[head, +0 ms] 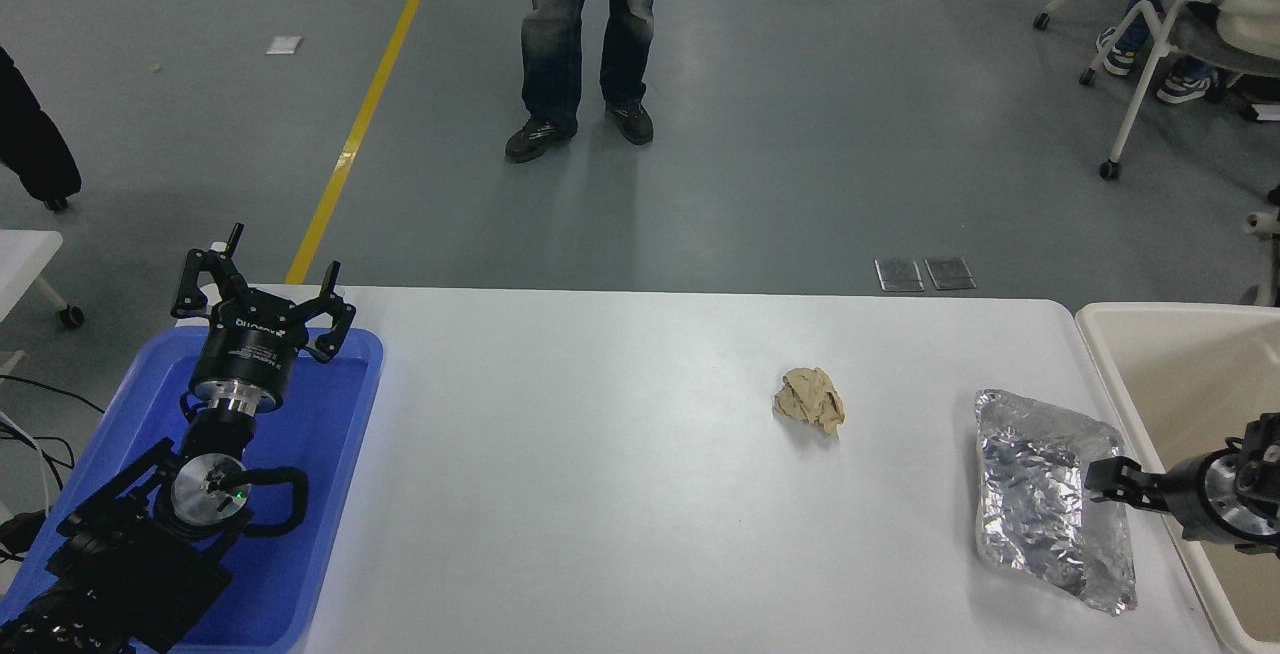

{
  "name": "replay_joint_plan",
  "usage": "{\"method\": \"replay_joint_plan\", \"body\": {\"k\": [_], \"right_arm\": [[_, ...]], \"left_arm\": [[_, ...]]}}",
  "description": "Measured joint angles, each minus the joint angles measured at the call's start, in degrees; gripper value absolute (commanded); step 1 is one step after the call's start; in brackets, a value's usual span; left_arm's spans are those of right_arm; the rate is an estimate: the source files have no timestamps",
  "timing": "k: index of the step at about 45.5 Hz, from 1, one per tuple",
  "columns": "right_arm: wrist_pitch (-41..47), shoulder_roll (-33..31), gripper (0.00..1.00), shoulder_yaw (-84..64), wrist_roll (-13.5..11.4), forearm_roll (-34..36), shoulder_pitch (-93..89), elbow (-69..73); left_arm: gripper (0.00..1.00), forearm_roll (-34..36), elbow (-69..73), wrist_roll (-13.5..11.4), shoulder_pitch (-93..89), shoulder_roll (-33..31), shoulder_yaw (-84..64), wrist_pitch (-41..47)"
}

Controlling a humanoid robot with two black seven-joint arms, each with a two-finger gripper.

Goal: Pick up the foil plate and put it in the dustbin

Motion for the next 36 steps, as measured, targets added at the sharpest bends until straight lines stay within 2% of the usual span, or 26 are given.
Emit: {"method": "replay_joint_plan", "body": {"k": [4, 8, 11, 15, 30, 36], "right_arm": [[-0.89, 0.36, 0.75, 0.65, 0.0, 0.01, -1.0, -0.42], [-1.65, 0.61, 0.73, 1.05, 0.01, -0.02, -1.81, -0.68], [-2.13, 0.73, 0.63, 1.27, 0.02, -0.04, -2.27, -0.84], [-2.58, 0.85, 0.58, 1.47, 0.06, -0.06, -2.7, -0.97], [-3.23, 1.02, 0.02, 1.79, 0.12, -0.82, -3.31, -1.05], [-3.3, 1.05, 0.0, 1.83, 0.16, -2.05, -3.34, -0.98]], "left_arm": [[1.0, 0.0, 0.0, 0.0, 0.0, 0.0, 0.0, 0.0], [1.0, 0.0, 0.0, 0.0, 0.0, 0.0, 0.0, 0.0], [1.0, 0.0, 0.0, 0.0, 0.0, 0.0, 0.0, 0.0], [1.0, 0.0, 0.0, 0.0, 0.0, 0.0, 0.0, 0.0], [1.0, 0.02, 0.01, 0.0, 0.0, 0.0, 0.0, 0.0], [1.0, 0.02, 0.01, 0.0, 0.0, 0.0, 0.0, 0.0]]}}
